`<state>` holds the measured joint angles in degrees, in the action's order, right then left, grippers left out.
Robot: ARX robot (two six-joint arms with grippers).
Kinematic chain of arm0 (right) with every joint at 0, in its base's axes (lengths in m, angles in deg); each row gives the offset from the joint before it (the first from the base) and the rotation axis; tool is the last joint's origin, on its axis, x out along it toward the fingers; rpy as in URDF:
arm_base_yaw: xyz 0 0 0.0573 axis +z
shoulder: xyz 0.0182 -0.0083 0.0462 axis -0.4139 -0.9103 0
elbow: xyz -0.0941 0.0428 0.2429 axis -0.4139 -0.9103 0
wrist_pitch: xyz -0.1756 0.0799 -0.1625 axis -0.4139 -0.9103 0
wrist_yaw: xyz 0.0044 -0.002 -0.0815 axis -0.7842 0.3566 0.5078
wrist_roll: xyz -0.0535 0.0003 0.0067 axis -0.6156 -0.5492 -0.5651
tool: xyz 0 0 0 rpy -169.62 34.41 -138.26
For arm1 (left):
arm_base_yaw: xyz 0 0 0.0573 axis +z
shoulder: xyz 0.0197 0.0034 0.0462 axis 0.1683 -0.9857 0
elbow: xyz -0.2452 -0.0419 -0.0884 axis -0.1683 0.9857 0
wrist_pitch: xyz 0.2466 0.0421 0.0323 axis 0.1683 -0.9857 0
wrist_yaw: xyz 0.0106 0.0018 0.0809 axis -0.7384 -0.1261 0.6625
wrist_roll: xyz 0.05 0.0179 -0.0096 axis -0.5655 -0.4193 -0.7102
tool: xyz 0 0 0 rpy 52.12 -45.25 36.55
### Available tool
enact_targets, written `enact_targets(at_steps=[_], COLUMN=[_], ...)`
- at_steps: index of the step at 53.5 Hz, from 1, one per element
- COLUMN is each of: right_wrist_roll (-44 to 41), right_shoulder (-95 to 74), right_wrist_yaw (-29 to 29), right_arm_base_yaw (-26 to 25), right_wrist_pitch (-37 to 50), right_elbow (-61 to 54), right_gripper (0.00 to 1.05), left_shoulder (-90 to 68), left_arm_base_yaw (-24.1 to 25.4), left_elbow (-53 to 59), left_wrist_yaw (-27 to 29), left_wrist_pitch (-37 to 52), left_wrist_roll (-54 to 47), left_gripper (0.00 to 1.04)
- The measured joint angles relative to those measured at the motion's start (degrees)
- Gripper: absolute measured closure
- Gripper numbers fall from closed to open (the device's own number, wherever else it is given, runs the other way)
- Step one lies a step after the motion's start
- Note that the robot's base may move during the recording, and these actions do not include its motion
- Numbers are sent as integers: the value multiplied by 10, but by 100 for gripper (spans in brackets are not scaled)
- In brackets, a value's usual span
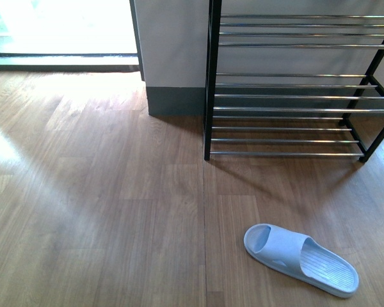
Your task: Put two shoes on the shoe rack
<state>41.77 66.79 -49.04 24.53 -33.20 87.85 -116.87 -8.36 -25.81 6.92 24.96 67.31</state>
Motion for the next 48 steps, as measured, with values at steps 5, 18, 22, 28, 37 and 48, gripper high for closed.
enact_targets(at_steps=[5, 18, 22, 28, 37, 48], right_wrist_roll=[0, -23, -82, -151, -176, -198], right_shoulder=[0, -8, -63, -244, -651, -1011], right_wrist_yaw=[0, 1, 5, 25, 45, 17], right_arm_base_yaw=[0, 0, 6, 15, 68, 123], right_wrist_pitch=[0, -11, 0, 110, 332, 411], right_elbow=[0, 3, 4, 14, 100, 177], right_gripper=[9, 9, 9, 9, 9, 9], left_shoulder=[-2, -2, -2, -2, -2, -2], left_arm_base_yaw=[0, 0, 0, 0, 0, 0], left_elbow=[0, 0, 0, 0, 0, 0], left_wrist_yaw=[0, 0, -1, -1, -1, -1], left_wrist_pitch=[0, 0, 0, 0, 0, 0], left_wrist_roll=[0, 0, 0, 0, 0, 0], left_gripper=[103, 103, 103, 103, 103, 103])
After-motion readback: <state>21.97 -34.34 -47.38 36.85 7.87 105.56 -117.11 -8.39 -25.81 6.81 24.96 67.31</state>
